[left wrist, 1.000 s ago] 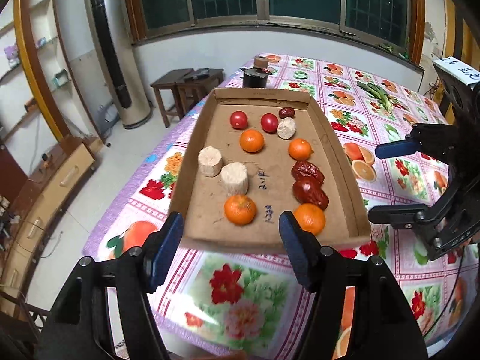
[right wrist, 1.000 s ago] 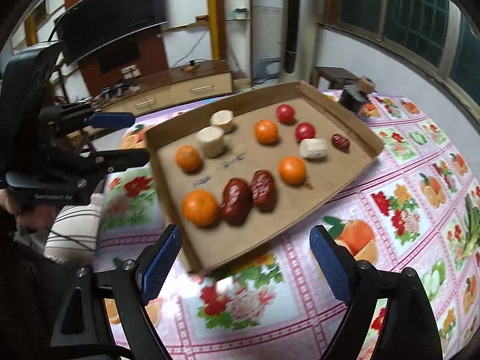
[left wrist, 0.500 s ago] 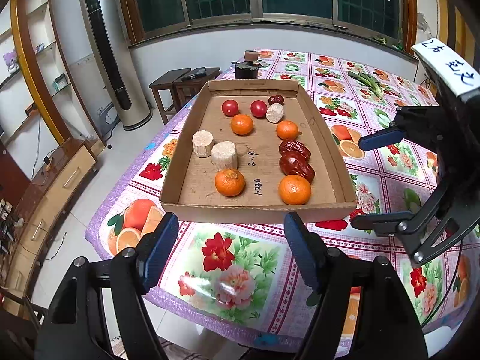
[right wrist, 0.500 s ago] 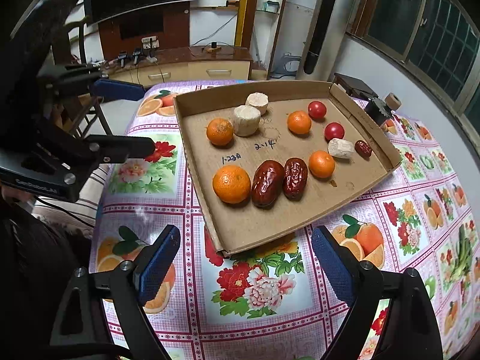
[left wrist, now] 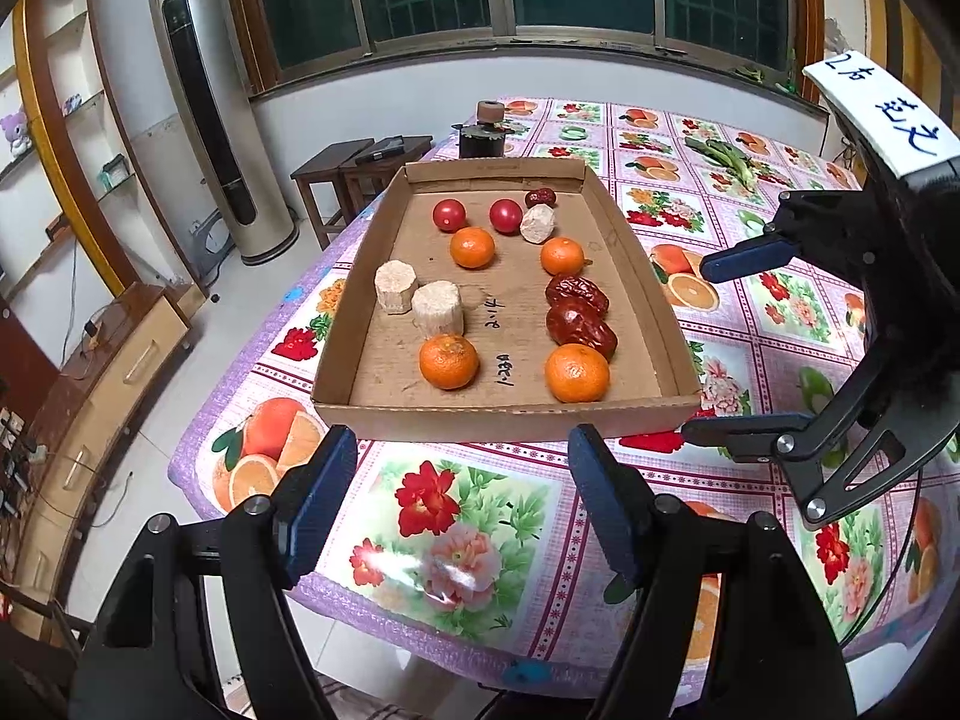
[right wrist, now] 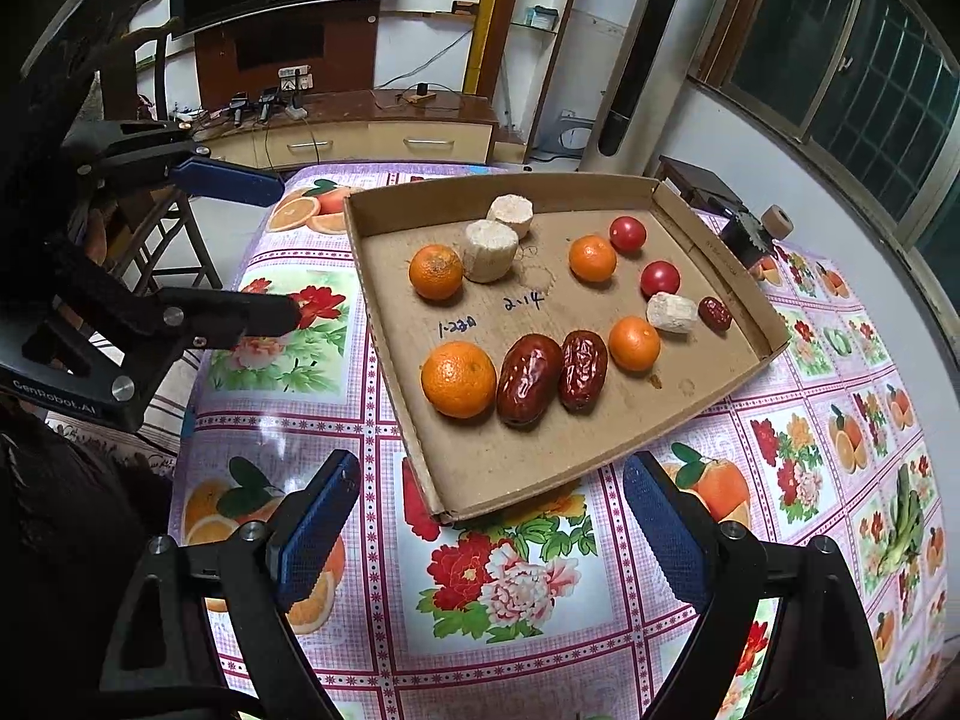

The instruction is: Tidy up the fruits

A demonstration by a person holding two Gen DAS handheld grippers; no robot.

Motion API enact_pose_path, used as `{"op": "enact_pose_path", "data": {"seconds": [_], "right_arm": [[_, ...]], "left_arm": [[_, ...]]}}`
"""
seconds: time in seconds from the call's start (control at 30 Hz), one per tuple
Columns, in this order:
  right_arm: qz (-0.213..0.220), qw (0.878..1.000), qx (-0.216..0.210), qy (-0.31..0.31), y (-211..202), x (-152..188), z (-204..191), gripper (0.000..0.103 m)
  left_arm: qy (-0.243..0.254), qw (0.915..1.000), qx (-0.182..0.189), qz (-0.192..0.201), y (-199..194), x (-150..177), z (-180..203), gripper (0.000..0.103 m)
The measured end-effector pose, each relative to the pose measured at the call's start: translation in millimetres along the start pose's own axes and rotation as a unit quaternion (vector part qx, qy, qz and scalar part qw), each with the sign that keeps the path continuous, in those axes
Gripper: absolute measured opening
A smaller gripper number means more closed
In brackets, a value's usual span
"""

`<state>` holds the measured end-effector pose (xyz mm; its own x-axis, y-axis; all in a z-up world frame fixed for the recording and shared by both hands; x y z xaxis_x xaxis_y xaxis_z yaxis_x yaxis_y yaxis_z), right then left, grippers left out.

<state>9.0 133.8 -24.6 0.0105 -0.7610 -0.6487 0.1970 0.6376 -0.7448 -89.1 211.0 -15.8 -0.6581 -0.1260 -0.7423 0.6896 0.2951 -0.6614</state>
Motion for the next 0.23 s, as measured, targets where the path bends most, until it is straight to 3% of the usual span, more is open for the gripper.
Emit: {"op": "enact_pose_path", "data": {"seconds": [0.23], "right_arm": [[0.009, 1.0, 0.003, 0.002, -3.0, -2.3, -1.8, 0.09]], "left_arm": [[-0.001, 0.9999, -0.008, 0.007, -1.2, -0.7, -1.9, 0.073]]}}
Point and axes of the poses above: each gripper's, at about its wrist camera, not at the fingertips, and y roughly the way its jaws point, z to its right, x to its underside, the point moved 3 cm from there along y, roughly the way its jaws point, and after that the axes turned 6 degrees about z, right-handed, at the moved point
